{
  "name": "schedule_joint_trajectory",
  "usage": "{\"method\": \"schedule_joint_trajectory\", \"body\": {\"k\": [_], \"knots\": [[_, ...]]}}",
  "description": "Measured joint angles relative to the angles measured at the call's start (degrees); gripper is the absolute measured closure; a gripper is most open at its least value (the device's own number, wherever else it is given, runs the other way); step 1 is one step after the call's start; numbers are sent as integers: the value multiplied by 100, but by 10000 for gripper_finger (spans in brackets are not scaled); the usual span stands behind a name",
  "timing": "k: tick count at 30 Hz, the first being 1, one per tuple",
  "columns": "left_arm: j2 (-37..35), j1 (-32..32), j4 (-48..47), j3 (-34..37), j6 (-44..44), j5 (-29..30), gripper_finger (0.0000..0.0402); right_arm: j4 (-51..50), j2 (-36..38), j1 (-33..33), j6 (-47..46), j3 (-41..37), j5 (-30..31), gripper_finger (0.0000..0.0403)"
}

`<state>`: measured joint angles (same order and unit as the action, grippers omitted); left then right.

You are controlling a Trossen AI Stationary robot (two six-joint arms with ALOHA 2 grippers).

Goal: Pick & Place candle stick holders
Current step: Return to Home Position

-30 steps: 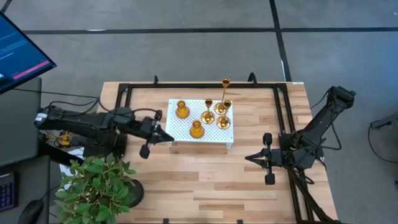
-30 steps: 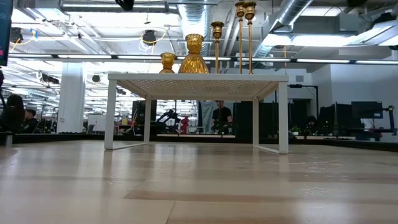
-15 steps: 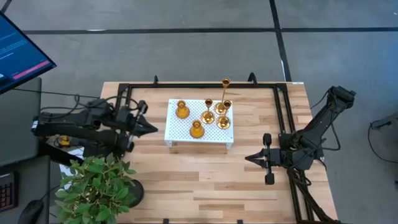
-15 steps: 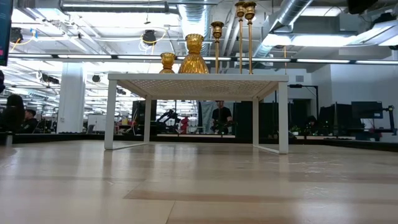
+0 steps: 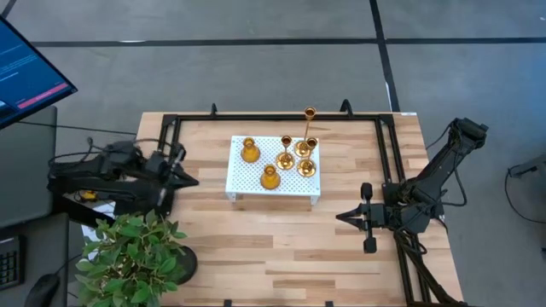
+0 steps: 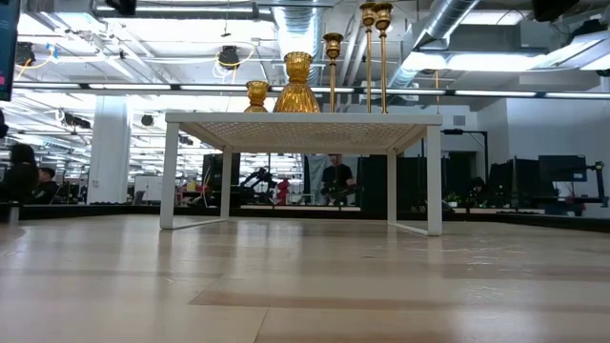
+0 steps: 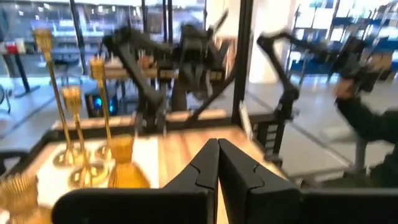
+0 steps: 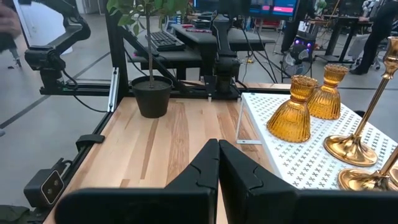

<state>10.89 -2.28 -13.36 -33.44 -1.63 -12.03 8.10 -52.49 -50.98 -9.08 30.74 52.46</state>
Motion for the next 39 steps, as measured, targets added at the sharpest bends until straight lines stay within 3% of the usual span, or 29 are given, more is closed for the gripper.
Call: {"method": "schedule_joint_trajectory", "body": {"k": [9,22,35,39], "knots": [[-548,0,259,1257,43,83,394,0,0,0,-1,0,-8,403],[-759,0,1807,2801,323,85,394,0,0,0,0,0,-6,403],[-753,0,2141,3234,365,83,394,48,395,0,496,0,-11,403],[-754,0,2159,3234,365,84,394,54,925,140,867,0,-443,403]]}}
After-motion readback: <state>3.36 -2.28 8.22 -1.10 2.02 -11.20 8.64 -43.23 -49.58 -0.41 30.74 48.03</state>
